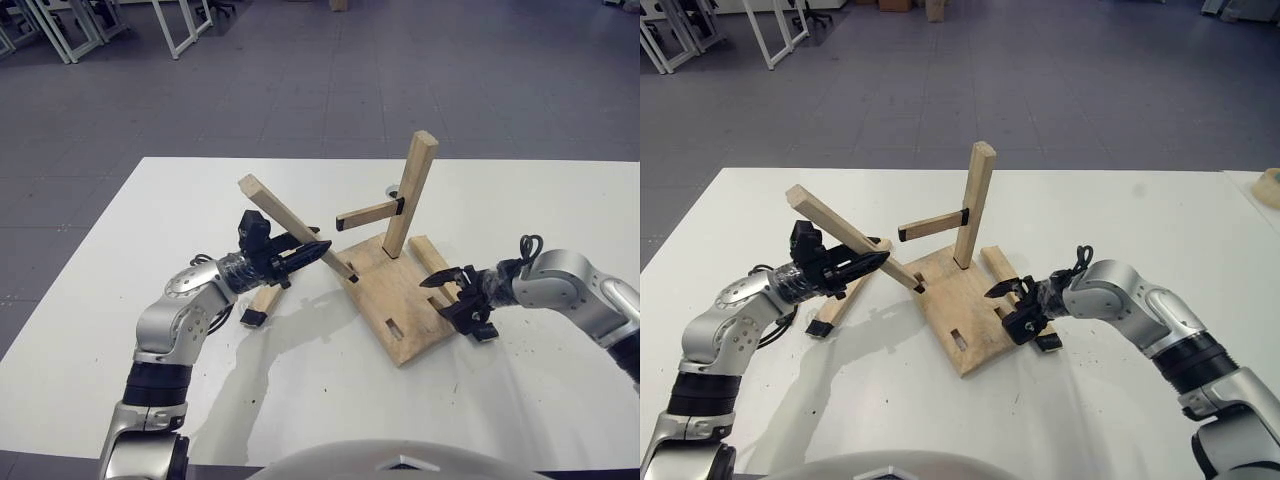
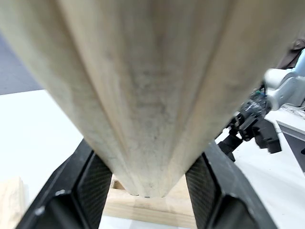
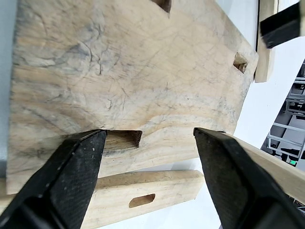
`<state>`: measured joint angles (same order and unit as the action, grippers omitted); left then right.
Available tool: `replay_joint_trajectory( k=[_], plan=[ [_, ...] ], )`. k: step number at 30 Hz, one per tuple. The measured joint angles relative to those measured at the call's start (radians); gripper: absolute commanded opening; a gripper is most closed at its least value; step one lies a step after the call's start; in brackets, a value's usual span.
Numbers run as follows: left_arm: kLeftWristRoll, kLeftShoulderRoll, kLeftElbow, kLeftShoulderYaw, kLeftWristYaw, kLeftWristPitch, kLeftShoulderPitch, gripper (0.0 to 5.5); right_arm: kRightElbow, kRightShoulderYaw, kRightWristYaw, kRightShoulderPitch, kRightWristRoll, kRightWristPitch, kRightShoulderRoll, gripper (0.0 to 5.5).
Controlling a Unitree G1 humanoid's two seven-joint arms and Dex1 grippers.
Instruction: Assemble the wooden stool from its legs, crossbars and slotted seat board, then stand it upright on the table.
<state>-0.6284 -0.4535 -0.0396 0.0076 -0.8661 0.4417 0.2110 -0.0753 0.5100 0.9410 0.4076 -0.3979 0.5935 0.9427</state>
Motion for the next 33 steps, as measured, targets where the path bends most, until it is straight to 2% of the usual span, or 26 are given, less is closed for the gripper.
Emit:
replay_joint_trajectory(
  k=[6,13,17,24,29,33],
  plan=[
    [0.065,0.033,0.156,-0.015,-0.044,-0.067,0.067,2.06,0.002,-0.012,-0.001,-0.01,-0.002,0.003,-0.003,3.39],
    [0.107,0.015,0.264,-0.053,-0.124,-0.086,0.132,2.05,0.003,-0.021,-0.002,-0.022,-0.01,0.004,-0.01,3.39],
    [0.175,-0.01,0.282,-0.116,-0.149,-0.104,0.196,2.05,0.006,-0.028,-0.002,-0.03,-0.012,-0.01,-0.015,3.39],
    [0.199,-0.032,0.249,-0.154,-0.131,-0.044,0.234,2.05,0.031,-0.055,-0.004,-0.055,-0.012,-0.053,-0.025,3.39],
    [0.209,-0.044,0.225,-0.175,-0.123,-0.004,0.254,2.05,0.08,-0.115,-0.007,-0.104,0.048,-0.181,-0.044,3.39],
    [0.211,-0.053,0.214,-0.192,-0.114,0.016,0.262,2.05,0.19,-0.224,-0.013,-0.102,0.148,-0.36,-0.083,3.39]
  ],
)
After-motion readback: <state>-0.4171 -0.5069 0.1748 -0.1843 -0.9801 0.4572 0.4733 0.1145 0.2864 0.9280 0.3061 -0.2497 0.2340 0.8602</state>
